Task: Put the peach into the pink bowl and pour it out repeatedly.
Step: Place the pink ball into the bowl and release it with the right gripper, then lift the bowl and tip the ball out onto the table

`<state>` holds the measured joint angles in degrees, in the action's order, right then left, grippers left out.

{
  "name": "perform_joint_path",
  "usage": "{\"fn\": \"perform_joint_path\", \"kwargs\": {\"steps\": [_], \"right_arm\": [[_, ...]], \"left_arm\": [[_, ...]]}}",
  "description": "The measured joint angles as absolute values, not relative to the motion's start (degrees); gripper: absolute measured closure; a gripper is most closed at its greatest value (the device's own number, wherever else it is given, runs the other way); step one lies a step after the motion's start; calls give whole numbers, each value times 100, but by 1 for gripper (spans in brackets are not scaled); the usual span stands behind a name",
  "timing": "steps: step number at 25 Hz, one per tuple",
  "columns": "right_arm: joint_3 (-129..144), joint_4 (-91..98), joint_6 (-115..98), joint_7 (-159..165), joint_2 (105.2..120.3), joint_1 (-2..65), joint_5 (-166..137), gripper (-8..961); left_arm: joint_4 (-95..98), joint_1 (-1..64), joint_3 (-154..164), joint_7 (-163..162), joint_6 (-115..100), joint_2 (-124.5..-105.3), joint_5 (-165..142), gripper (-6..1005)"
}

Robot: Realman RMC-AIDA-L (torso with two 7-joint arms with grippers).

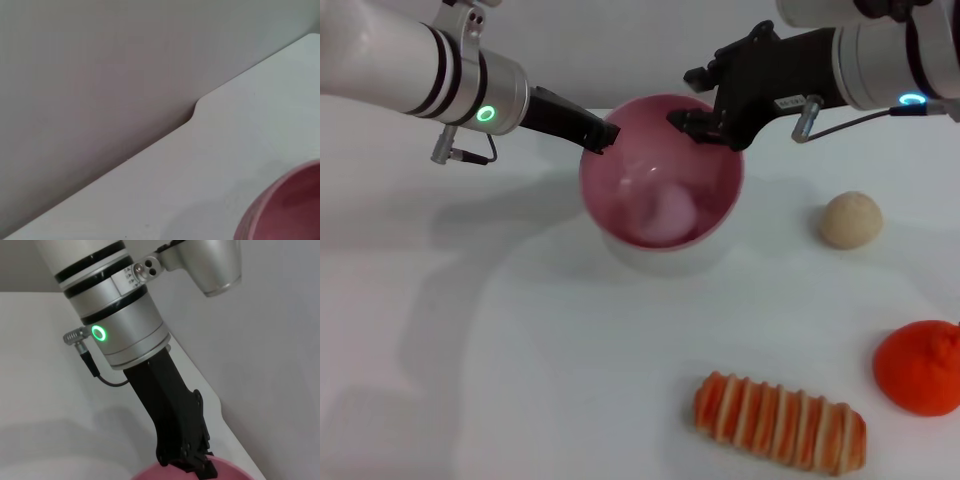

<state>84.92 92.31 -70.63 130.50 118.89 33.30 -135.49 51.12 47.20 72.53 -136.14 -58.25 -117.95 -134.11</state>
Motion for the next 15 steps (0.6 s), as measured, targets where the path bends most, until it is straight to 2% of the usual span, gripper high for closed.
{"fn": "perform_joint_path", "kwargs": {"steps": [3, 5, 7, 8, 10, 15], "right_arm": [[8451, 9339, -6952, 12943, 11904, 3214, -13519, 540], [8389, 9463, -6740, 12752, 11924, 3027, -13391, 502], [8228, 9582, -6436, 12294, 11952, 2711, -12948, 463], [7941, 9497, -6225, 11415, 11955, 2333, -11991, 444], [7805, 9378, -6203, 10927, 11943, 2154, -11461, 444], [7153, 7777, -7080, 7560, 11854, 1468, -7263, 444]], "left_arm": [[5112, 4720, 7258, -13614, -5811, -11795, -13412, 957], [5109, 4720, 7265, -13614, -5801, -11795, -13412, 957], [5108, 4718, 7275, -13602, -5780, -11795, -13412, 958], [5108, 4718, 7275, -13602, -5780, -11795, -13412, 958], [5104, 4713, 7289, -13574, -5715, -11794, -13412, 958], [5098, 4706, 7413, -13583, -5557, -11800, -13412, 957]]}}
